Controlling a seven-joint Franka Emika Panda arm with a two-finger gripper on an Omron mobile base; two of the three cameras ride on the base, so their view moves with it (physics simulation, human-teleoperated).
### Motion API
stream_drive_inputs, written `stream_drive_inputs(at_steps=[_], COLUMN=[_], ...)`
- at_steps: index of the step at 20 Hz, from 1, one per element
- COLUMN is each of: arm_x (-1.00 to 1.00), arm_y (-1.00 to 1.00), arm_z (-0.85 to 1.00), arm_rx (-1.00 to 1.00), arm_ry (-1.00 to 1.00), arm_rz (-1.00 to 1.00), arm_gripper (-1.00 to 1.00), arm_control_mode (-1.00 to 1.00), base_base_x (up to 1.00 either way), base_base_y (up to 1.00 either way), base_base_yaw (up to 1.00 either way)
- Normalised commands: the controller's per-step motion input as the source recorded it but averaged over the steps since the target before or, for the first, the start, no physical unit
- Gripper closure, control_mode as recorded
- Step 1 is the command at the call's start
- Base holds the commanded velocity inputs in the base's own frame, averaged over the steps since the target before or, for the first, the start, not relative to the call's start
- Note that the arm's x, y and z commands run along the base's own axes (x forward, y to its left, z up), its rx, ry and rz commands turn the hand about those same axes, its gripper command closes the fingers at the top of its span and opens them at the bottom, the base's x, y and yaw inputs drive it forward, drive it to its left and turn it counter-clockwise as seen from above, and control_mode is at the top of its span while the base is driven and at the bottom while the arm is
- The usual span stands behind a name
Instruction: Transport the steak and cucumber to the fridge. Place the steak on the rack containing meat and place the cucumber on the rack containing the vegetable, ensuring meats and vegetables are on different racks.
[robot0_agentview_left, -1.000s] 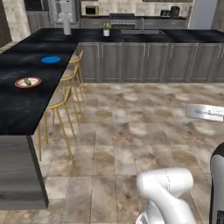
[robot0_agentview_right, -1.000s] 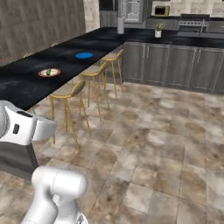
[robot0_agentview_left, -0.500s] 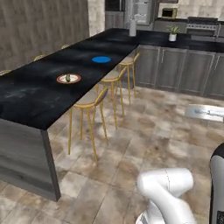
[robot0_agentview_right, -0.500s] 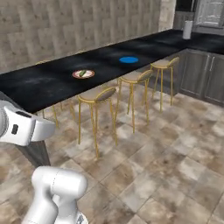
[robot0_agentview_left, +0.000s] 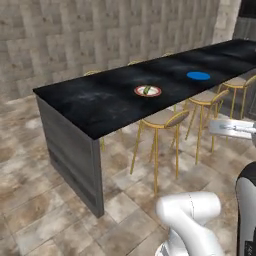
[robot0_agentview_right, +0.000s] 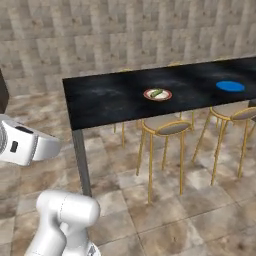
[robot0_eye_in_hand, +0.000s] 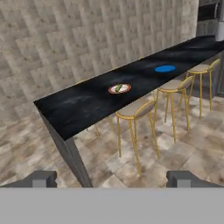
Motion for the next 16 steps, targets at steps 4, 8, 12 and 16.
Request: stream_drive_inputs(at_steps=[4,8,12,16], arm_x=[0.00,0.00,0.00,0.00], arm_y=[0.00,0.00,0.00,0.00], arm_z=[0.00,0.00,0.00,0.00], arm_rx=[0.00,0.00,0.00,0.00], arm_ry=[0.00,0.00,0.00,0.00], arm_rz=[0.00,0.00,0.00,0.00], arm_gripper=[-1.00,-1.00,-1.00,-1.00], arm_control_mode=[1.00,1.00,1.00,1.00], base_base_x=[0.36,0.01,0.00,0.25], base_base_y=[-0.86,-1.00,-1.00,-1.00], base_base_yaw=[0.62,0.33,0.19,0.23])
